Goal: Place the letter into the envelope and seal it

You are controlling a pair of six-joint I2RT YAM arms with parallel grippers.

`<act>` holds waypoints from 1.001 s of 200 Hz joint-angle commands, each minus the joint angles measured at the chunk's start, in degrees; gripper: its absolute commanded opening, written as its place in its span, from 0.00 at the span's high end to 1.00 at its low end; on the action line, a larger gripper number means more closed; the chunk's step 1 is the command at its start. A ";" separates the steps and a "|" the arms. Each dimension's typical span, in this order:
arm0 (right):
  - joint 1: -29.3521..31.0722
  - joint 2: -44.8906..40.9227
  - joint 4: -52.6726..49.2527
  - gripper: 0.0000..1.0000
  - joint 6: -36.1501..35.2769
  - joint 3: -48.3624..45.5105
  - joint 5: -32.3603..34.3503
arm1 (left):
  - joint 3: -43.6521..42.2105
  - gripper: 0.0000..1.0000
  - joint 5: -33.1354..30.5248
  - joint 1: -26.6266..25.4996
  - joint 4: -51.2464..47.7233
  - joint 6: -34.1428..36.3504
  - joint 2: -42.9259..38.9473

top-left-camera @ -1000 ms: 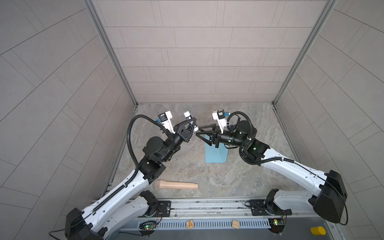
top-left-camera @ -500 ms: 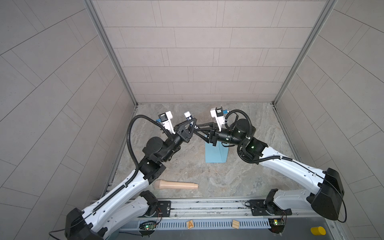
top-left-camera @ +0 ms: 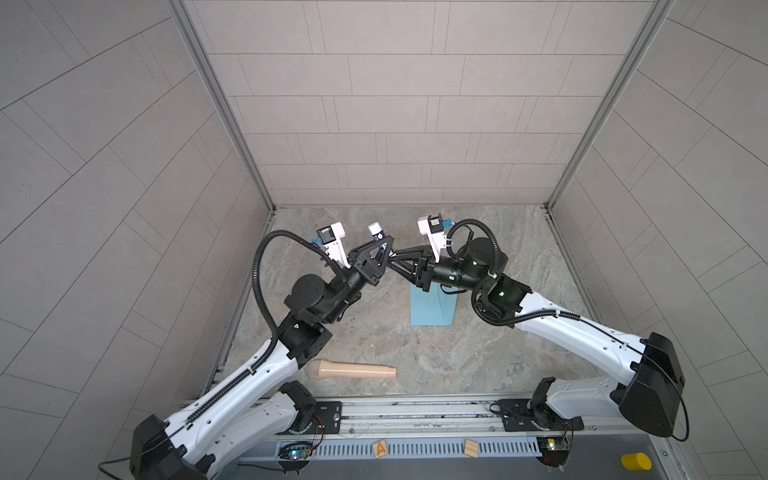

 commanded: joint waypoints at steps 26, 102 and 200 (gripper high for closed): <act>0.19 -1.27 -0.83 1.00 -1.68 1.45 -0.20 | 0.23 0.83 3.78 -0.18 -1.47 4.98 -0.36; -0.66 -2.94 -5.28 1.00 -4.98 1.85 -3.44 | 1.85 0.57 4.24 -0.18 -7.31 13.20 -3.37; -1.05 -3.52 -6.01 1.00 -5.49 1.38 -6.12 | 1.81 0.55 3.94 -0.01 -9.10 17.19 -5.35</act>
